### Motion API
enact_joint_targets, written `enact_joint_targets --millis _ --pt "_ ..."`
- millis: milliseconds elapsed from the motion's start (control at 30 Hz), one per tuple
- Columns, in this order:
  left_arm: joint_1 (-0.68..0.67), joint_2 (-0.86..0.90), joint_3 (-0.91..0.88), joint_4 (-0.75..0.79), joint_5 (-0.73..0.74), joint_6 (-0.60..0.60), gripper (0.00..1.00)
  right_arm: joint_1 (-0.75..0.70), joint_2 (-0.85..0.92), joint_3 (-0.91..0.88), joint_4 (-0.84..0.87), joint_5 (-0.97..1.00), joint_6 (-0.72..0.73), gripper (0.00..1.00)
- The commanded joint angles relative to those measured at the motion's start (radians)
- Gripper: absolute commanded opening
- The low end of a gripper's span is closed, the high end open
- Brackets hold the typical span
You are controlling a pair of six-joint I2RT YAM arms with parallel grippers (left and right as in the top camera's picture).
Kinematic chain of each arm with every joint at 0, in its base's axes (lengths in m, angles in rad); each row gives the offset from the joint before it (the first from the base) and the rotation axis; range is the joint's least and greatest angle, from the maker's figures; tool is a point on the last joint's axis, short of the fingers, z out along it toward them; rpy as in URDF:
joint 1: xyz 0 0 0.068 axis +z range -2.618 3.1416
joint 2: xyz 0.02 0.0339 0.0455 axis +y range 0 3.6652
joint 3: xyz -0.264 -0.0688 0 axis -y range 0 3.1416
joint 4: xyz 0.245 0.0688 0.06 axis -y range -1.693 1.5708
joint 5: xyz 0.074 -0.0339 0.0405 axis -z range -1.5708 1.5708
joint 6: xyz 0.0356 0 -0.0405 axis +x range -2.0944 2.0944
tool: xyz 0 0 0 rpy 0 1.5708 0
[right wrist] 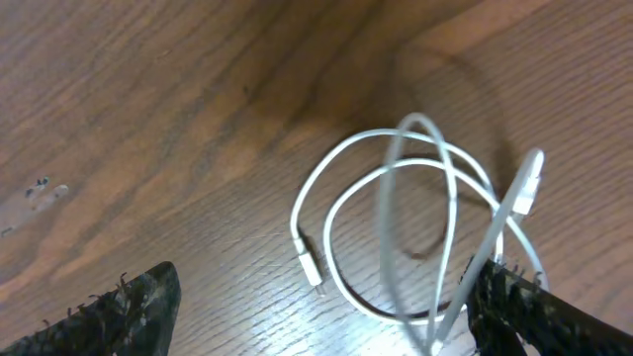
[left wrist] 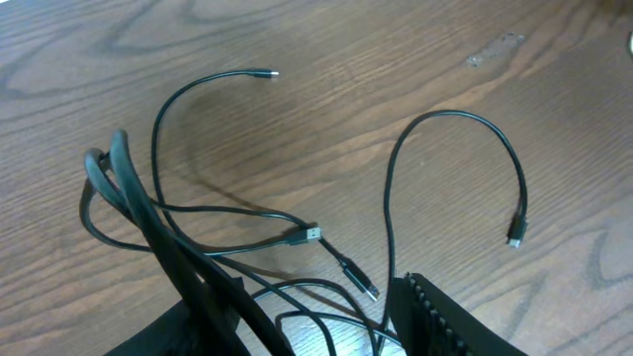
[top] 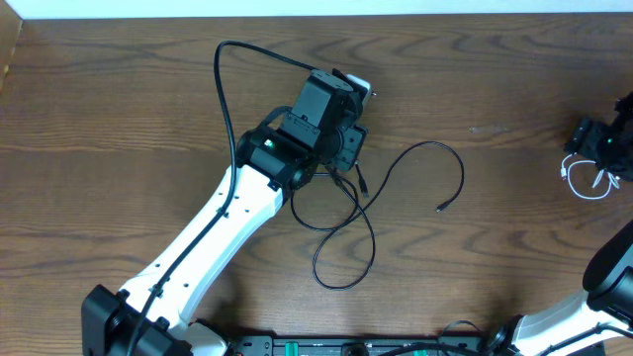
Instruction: Untangle cables
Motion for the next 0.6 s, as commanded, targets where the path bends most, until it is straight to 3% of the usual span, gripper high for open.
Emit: enact_joint_targets --millis 0,133,267,300,400,433,467,567 --pt "-0.003 -0.004 -0.002 -0.002 0.014 0.017 0.53 -0.009 -0.067 0.04 -0.013 0.159 0.054 0.88" --pt "-0.003 -0.004 -0.002 -0.002 0.013 0.017 0.53 -0.028 -0.133 0.077 -0.057 0.314 0.154 0.88" --pt "-0.003 -0.004 -0.002 -0.002 0.013 0.017 0.53 -0.028 -0.183 0.113 -0.048 0.154 0.148 0.86" --pt "-0.003 -0.004 -0.002 -0.002 0.013 0.017 0.53 -0.024 -0.197 0.119 -0.029 -0.005 0.093 0.82" --pt "-0.003 -0.004 -0.002 -0.002 0.013 0.017 0.53 -0.012 -0.203 0.119 -0.037 -0.208 0.002 0.67" --pt "-0.003 -0.004 -0.002 -0.002 0.013 0.017 0.53 -0.008 -0.198 0.117 -0.056 -0.201 -0.008 0.5" --pt "-0.003 -0.004 -0.002 -0.002 0.013 0.017 0.53 -0.008 -0.195 0.114 -0.069 -0.187 -0.007 0.4" --pt "-0.003 -0.004 -0.002 -0.002 0.013 0.017 0.53 -0.008 -0.181 0.085 -0.091 -0.18 -0.008 0.35"
